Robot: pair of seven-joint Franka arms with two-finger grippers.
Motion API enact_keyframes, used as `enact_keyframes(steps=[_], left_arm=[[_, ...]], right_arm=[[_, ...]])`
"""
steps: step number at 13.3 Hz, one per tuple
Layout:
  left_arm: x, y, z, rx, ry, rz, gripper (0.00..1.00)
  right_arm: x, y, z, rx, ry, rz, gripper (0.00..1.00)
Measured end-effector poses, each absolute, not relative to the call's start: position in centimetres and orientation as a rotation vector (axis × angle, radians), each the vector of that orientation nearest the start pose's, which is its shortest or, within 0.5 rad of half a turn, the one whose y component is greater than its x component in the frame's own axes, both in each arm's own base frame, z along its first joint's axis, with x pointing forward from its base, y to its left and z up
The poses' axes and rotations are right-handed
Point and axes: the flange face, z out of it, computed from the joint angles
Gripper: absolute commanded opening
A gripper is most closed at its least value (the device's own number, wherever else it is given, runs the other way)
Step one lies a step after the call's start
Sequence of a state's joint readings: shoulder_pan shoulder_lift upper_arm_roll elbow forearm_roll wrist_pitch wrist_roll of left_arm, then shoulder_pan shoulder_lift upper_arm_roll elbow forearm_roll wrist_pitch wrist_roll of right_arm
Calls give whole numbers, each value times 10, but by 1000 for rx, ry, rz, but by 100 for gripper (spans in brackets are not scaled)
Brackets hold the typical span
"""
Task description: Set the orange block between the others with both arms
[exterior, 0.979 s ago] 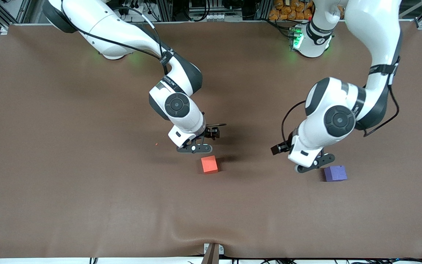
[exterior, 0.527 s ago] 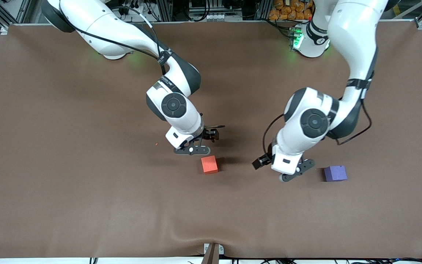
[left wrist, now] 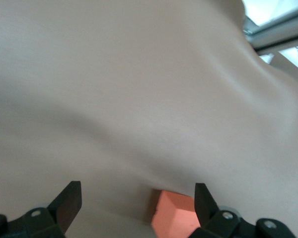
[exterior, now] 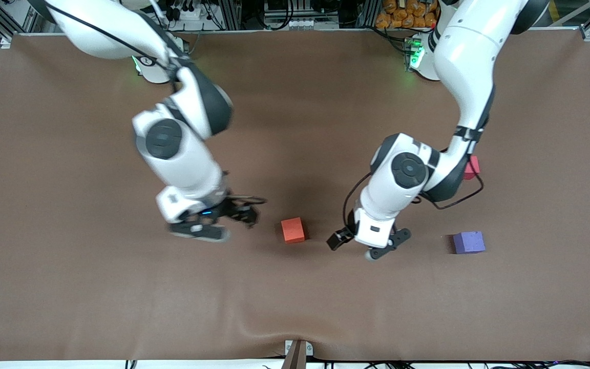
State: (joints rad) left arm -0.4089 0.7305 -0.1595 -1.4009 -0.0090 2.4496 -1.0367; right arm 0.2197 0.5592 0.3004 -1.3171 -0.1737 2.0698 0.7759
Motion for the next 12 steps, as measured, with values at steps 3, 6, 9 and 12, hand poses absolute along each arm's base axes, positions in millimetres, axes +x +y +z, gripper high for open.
enact_keyframes(steps=[3, 6, 9, 12], left_arm=[[631, -434, 279, -3319, -768, -415, 100], [606, -480, 252, -3260, -597, -559, 100], [598, -499, 242, -3276, -533, -643, 100], [594, -506, 234, -3287, -499, -667, 100]], right_arm=[[680, 216, 471, -3090, 401, -201, 100], [667, 116, 505, -3215, 266, 19, 100], [660, 64, 529, -3226, 319, 36, 100], [658, 27, 543, -3238, 423, -1, 100]])
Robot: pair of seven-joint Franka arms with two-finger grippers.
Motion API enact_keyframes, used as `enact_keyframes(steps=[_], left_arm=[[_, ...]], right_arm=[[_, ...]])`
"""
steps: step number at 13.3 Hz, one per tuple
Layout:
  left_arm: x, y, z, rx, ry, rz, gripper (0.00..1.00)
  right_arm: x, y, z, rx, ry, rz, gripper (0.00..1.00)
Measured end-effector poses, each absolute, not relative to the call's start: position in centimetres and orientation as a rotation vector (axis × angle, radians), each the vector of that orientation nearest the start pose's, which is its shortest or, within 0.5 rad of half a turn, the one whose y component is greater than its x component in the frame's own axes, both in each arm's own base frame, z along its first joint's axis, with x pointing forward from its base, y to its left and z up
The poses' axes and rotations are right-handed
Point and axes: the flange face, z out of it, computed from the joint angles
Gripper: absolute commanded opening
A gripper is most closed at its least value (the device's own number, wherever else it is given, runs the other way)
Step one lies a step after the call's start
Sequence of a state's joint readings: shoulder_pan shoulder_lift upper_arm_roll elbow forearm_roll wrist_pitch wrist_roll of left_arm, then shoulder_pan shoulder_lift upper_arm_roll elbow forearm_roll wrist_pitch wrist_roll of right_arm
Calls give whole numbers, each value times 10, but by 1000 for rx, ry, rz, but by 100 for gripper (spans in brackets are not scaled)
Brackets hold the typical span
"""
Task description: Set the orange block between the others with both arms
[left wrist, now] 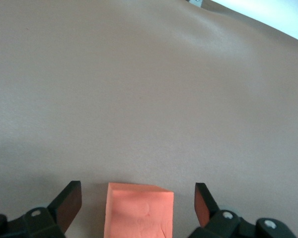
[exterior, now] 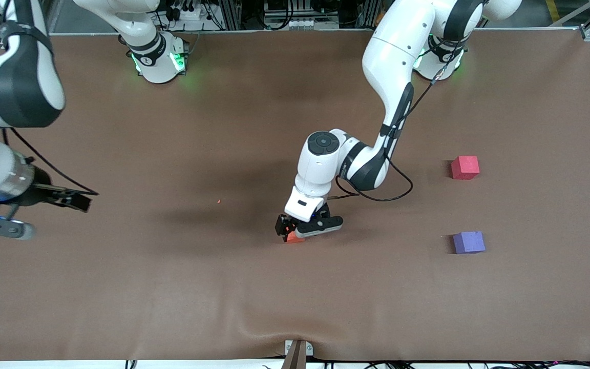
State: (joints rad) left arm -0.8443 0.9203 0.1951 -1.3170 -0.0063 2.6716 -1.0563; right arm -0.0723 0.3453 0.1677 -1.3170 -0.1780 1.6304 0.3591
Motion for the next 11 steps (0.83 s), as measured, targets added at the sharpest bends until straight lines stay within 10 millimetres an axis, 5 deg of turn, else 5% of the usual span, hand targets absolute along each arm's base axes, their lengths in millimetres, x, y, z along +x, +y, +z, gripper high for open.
enact_keyframes(steps=[6, 11], left_arm=[[574, -524, 203, -3239, -287, -713, 100], [575, -522, 198, -3233, -282, -719, 100]], right_arm=[[641, -86, 570, -3070, 502, -9, 100], [634, -85, 553, -3080, 491, 93, 100]])
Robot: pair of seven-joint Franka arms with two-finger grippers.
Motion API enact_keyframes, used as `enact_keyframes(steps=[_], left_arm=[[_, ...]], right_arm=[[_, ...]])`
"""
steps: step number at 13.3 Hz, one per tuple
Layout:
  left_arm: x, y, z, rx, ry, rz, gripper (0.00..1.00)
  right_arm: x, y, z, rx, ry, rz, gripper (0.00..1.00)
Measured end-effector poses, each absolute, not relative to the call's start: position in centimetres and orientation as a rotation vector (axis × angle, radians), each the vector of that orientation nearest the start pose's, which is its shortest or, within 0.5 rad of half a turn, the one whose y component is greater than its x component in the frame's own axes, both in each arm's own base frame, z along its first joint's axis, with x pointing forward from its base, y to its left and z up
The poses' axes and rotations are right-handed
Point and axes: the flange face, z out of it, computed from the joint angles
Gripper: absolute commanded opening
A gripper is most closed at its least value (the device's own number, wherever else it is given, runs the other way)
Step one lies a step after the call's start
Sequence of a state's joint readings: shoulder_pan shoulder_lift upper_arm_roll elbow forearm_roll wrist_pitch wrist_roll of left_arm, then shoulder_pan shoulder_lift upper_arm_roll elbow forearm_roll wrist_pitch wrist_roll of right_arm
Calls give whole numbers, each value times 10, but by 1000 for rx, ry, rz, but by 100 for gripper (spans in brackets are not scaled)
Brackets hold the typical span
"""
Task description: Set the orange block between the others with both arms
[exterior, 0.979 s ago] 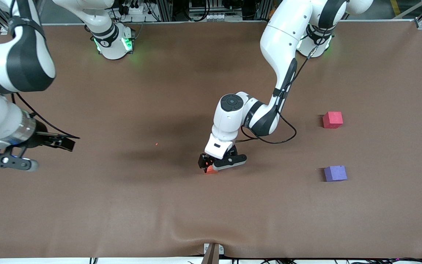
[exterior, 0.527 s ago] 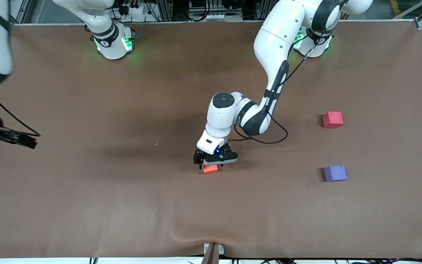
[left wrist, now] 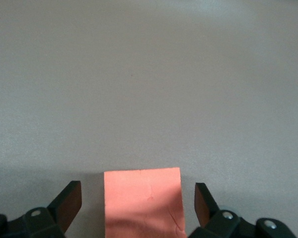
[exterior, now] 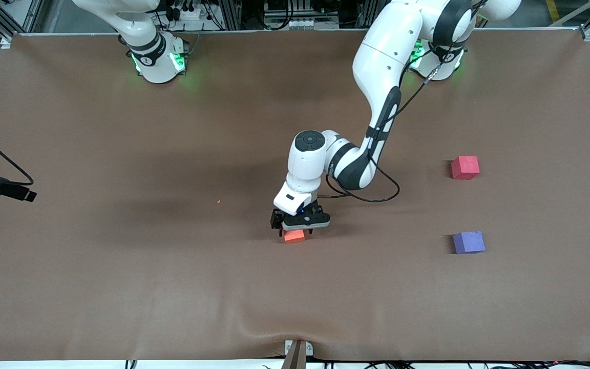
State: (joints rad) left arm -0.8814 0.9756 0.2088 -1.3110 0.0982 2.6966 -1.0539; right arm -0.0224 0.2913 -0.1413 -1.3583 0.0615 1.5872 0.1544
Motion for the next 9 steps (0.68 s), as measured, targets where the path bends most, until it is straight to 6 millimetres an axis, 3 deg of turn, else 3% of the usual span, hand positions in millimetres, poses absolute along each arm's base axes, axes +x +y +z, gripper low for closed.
enact_keyframes(steps=[3, 6, 7, 9], left_arm=[[575, -523, 190, -3236, -272, -732, 100], [577, -522, 188, -3233, -271, -740, 100], [577, -523, 188, -3233, -270, -741, 91], [575, -525, 188, -3235, -279, -740, 86]], right_arm=[[617, -107, 568, -3169, 383, 148, 100], [606, -109, 583, -3189, 360, 160, 100], [606, -106, 584, -3191, 353, 161, 100], [607, -100, 583, -3193, 335, 163, 100]])
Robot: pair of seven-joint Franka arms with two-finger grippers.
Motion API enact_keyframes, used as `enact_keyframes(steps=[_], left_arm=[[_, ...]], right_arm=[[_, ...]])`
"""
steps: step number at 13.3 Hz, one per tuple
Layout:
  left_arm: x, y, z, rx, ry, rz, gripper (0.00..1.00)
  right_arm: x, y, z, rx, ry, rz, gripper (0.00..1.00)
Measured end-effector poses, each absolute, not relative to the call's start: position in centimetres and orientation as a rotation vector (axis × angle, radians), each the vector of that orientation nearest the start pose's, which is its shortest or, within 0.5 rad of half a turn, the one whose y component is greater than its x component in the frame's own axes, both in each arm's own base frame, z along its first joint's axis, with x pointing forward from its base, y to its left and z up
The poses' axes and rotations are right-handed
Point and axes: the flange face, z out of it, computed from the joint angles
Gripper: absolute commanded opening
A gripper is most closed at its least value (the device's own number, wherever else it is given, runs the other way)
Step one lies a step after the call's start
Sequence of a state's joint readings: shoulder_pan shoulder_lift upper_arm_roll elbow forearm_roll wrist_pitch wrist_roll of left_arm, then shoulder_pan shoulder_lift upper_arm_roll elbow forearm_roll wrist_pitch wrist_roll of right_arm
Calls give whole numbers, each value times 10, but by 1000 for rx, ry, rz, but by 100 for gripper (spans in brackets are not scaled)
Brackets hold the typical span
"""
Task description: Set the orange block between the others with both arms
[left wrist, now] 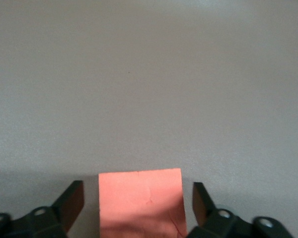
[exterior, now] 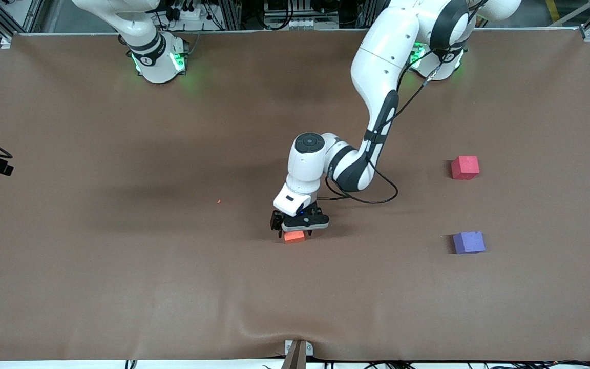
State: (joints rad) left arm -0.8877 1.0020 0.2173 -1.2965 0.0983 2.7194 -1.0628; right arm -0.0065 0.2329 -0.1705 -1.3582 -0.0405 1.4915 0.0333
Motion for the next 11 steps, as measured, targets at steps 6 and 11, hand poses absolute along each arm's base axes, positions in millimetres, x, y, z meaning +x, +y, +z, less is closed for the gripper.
enact_keyframes(steps=[6, 11], left_arm=[[574, -525, 187, -3237, -306, -737, 71], [576, -525, 189, -3240, -419, -736, 0]], right_arm=[[613, -44, 581, -3201, 187, 162, 100], [613, -48, 581, -3176, 200, 160, 100]])
